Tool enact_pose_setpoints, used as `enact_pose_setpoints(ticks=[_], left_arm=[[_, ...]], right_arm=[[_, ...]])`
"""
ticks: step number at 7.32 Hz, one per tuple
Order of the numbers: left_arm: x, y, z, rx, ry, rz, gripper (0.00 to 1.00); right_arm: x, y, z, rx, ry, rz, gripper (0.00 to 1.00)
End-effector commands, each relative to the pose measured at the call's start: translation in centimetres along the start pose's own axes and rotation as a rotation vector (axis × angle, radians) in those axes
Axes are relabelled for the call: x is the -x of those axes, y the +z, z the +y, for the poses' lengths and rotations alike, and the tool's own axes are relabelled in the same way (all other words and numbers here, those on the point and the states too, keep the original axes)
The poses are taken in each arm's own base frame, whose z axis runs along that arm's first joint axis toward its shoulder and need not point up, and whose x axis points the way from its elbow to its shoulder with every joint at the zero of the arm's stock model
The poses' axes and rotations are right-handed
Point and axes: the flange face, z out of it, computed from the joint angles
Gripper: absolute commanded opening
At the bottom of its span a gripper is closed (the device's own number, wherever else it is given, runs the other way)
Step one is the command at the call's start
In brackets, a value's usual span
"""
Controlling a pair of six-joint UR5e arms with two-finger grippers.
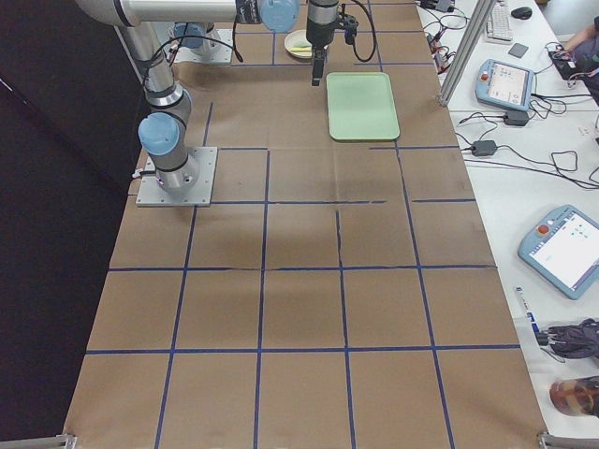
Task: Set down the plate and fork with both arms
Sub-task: 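Lower the left gripper toward the rim of the white plate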
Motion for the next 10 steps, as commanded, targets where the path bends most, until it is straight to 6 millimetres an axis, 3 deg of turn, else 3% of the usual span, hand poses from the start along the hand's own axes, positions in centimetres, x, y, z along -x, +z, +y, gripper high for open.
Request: enact_pose_setpoints(ticks=[1, 10], left_arm=[[0.08, 0.87, -0.94, 0.004, 0.001, 0.002, 1.00], [0.72, 1.26, -0.82, 0.005, 0.028, 0.006, 1.00]], right_arm=[[-0.01, -0.02, -0.08, -0.002, -0.004, 0.001, 1.00], [0.00, -0.02, -0.08, -0.002, -0.004, 0.000, 1.00]])
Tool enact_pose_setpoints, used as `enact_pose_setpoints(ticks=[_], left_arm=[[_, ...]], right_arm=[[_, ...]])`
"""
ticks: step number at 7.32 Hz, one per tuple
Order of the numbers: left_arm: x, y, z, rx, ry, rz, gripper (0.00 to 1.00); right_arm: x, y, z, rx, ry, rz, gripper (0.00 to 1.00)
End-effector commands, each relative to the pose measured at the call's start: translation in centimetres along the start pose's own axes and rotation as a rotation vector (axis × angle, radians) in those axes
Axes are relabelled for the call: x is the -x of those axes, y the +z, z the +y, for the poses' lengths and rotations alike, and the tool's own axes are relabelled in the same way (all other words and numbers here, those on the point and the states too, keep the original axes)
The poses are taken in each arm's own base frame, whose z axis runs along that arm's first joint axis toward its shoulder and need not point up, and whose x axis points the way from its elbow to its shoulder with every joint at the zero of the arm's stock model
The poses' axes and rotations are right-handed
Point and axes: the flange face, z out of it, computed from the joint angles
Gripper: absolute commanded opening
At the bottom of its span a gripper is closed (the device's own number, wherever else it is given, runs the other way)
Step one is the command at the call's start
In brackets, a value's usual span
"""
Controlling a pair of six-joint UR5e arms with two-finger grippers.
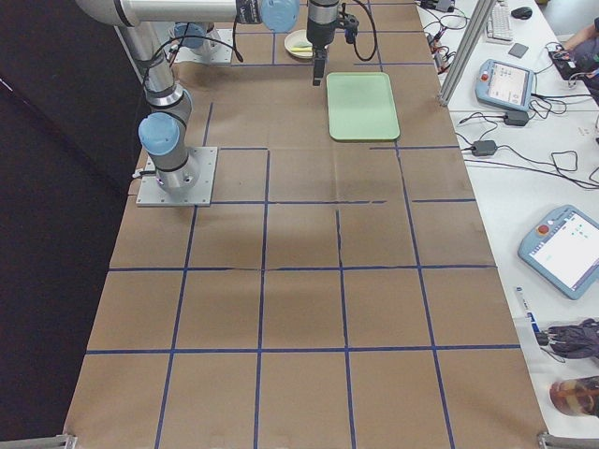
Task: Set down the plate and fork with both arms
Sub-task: 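Lower the left gripper toward the rim of the white plate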
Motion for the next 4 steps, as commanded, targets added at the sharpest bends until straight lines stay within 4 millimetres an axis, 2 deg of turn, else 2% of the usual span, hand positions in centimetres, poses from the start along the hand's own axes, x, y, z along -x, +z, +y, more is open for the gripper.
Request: enact_pose_setpoints(ticks=[1, 2, 3, 4], left_arm=[[0.8, 0.0, -0.1, 0.001, -0.015, 0.001, 1.00], [3.6, 1.1, -0.3, 0.023, -0.073, 0.019, 1.00], [7.5, 3.2, -0.1, 0.048, -0.094, 0.038, 0.99], [10.6, 4.7, 0.7, 0.031, -0.052, 0.047, 0.99]], right_arm=[[0.0, 0.0, 0.0, 0.000, 0.000, 0.000, 1.00], [0.0, 0.0, 0.0, 0.000, 0.000, 0.000, 1.00], [0.0, 0.0, 0.0, 0.000, 0.000, 0.000, 1.00], [0.0, 0.0, 0.0, 0.000, 0.000, 0.000, 1.00]])
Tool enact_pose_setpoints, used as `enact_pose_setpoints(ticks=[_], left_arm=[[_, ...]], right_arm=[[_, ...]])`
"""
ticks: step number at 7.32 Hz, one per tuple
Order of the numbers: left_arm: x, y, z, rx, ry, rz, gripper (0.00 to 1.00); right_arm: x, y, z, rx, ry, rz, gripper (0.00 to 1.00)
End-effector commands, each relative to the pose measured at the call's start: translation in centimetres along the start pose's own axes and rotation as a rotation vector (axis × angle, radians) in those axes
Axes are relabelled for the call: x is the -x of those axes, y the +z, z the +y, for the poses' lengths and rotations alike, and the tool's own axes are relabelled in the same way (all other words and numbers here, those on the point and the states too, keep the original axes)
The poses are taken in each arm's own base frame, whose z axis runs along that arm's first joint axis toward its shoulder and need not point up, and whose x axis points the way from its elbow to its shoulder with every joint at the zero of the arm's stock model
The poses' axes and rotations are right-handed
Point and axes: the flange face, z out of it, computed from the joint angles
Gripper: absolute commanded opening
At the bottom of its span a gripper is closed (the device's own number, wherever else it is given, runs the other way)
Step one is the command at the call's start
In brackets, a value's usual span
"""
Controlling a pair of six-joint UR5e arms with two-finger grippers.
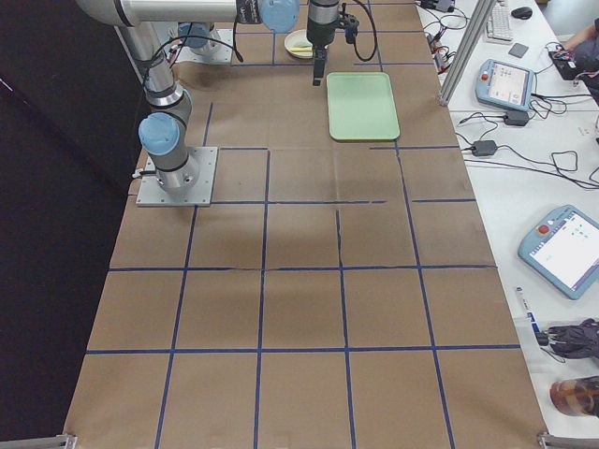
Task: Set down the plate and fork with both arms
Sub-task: 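Lower the left gripper toward the rim of the white plate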
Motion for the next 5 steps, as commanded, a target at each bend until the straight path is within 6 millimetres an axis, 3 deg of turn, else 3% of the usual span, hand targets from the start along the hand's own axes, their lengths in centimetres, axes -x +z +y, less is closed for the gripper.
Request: enact_pose_setpoints(ticks=[1, 2, 3, 5], left_arm=[[7.5, 4.1, 0.8, -0.008, 0.087, 0.026, 0.99], [11.2, 7.0, 1.3, 0.038, 0.063, 0.061, 0.99], [13.8, 8.5, 1.6, 0.049, 0.022, 0.079, 0.99], [17.1, 13.3, 0.9, 0.005, -0.021, 0.145, 0.99]], right_arm=[[0.0, 0.0, 0.0, 0.000, 0.000, 0.000, 1.00], [0.0, 0.0, 0.0, 0.000, 0.000, 0.000, 1.00], [0.0, 0.0, 0.0, 0.000, 0.000, 0.000, 1.00], [0.0, 0.0, 0.0, 0.000, 0.000, 0.000, 1.00]])
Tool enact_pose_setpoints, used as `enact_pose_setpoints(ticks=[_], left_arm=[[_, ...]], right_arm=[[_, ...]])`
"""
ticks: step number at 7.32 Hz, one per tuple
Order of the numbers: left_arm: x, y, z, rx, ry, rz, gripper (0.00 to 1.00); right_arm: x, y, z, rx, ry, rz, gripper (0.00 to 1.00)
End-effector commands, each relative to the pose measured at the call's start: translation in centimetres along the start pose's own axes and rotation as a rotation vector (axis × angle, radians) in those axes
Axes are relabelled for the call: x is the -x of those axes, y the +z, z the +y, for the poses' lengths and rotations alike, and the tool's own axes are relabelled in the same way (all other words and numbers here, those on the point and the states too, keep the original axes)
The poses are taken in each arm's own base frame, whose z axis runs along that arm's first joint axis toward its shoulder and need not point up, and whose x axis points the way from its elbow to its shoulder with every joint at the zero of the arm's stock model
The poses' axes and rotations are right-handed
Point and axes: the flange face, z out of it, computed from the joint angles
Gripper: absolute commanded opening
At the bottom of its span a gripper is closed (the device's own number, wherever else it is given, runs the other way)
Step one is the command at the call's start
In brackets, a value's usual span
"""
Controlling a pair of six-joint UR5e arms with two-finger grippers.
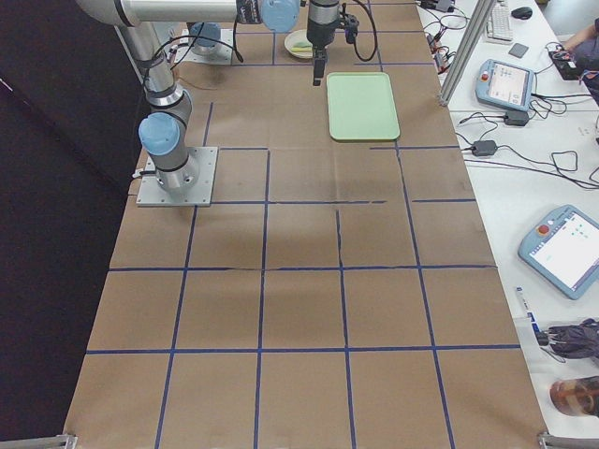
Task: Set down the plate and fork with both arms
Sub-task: 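Close the left gripper on the plate rim farthest from the tray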
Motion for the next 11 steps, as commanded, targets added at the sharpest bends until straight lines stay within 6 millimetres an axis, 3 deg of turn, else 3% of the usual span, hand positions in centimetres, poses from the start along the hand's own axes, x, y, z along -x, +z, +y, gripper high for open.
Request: enact_pose_setpoints(ticks=[1, 3, 5, 6, 8, 11], left_arm=[[4.6, 5.0, -1.3, -0.045, -0.014, 0.114, 0.99], [8.6, 7.7, -2.4, -0.063, 0.048, 0.151, 0.99], [9.6, 10.4, -3.5, -0.088, 0.061, 0.263, 0.95], [10.3, 10.7, -3.5, -0.091, 0.049, 0.275, 0.84], [10.1, 10.9, -3.7, -0.109, 0.037, 0.310, 0.69], [10.0, 11.9, -3.7, -0.091, 0.026, 0.324, 0.56]], right_arm=[[0.0, 0.0, 0.0, 0.000, 0.000, 0.000, 1.00], [0.0, 0.0, 0.0, 0.000, 0.000, 0.000, 1.00], [0.0, 0.1, -0.1, 0.001, 0.000, 0.000, 1.00], [0.0, 0.1, -0.1, 0.001, 0.000, 0.000, 1.00], [0.0, 0.1, -0.1, 0.001, 0.000, 0.000, 1.00], [0.0, 0.1, -0.1, 0.001, 0.000, 0.000, 1.00]])
